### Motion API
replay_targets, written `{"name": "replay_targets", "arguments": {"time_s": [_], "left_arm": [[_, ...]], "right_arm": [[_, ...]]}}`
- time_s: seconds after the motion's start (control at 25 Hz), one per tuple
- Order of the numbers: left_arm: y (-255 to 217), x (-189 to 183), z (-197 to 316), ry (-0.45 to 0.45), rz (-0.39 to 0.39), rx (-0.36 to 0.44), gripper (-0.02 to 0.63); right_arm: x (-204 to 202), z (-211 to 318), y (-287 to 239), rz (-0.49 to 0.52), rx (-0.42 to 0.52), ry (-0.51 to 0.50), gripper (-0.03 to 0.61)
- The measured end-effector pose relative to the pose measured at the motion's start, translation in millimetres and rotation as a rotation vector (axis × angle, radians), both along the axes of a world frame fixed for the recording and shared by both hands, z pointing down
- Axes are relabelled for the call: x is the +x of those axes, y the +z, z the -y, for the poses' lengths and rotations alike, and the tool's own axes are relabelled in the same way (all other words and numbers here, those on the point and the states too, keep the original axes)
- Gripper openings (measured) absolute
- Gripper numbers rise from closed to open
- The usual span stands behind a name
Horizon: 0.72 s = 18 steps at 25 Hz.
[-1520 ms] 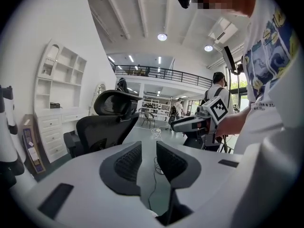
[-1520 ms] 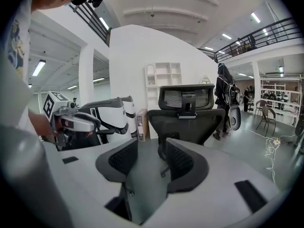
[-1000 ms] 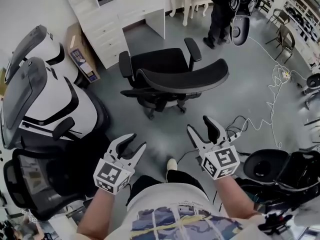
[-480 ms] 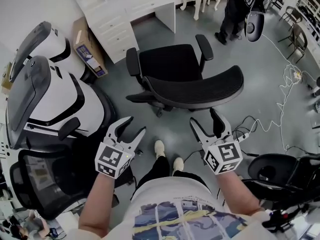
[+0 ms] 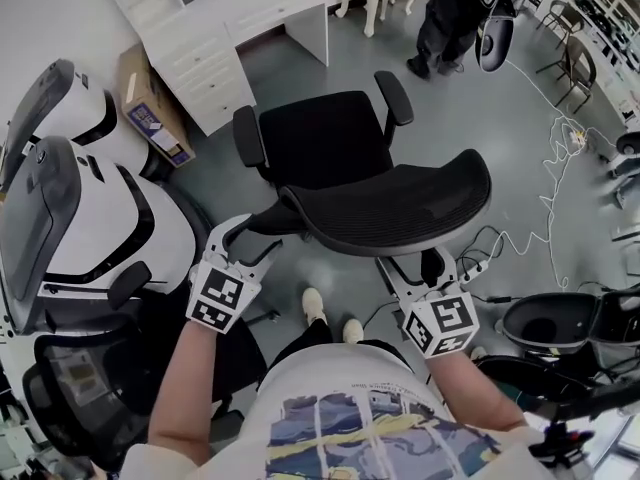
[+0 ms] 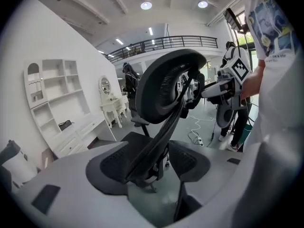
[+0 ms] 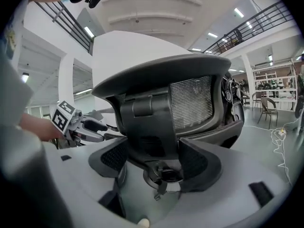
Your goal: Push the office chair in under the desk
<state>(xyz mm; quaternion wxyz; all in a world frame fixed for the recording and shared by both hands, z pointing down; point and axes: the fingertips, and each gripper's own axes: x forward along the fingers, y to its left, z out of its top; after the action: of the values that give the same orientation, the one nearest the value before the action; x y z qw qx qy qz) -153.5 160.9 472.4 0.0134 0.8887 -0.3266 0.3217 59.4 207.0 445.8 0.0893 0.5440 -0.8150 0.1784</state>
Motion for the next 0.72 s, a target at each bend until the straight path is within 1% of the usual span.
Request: {"name": "replay_targets", "arguments": {"time_s": [0.2, 0.36, 0.48, 0.72], "left_arm": [[23, 3, 10, 0.093, 0.069, -0.033, 0.255], [31, 6, 11, 0.165, 0.083, -0.052, 0.258], [38, 8, 13, 0.217, 0.122, -0.055, 0.256], [39, 11, 13, 0.272, 0.115, -0.024, 0.238]], "right_arm": [[-1, 5, 4, -0.018, -0.003, 0.012, 0.327], [-2, 4, 5, -0.026, -0.004, 0.034, 0.327], [-1, 6, 4, -0.02, 0.002, 0.057, 0.327], [0, 10, 3, -0.024, 0.017, 0.07, 0.327]]}}
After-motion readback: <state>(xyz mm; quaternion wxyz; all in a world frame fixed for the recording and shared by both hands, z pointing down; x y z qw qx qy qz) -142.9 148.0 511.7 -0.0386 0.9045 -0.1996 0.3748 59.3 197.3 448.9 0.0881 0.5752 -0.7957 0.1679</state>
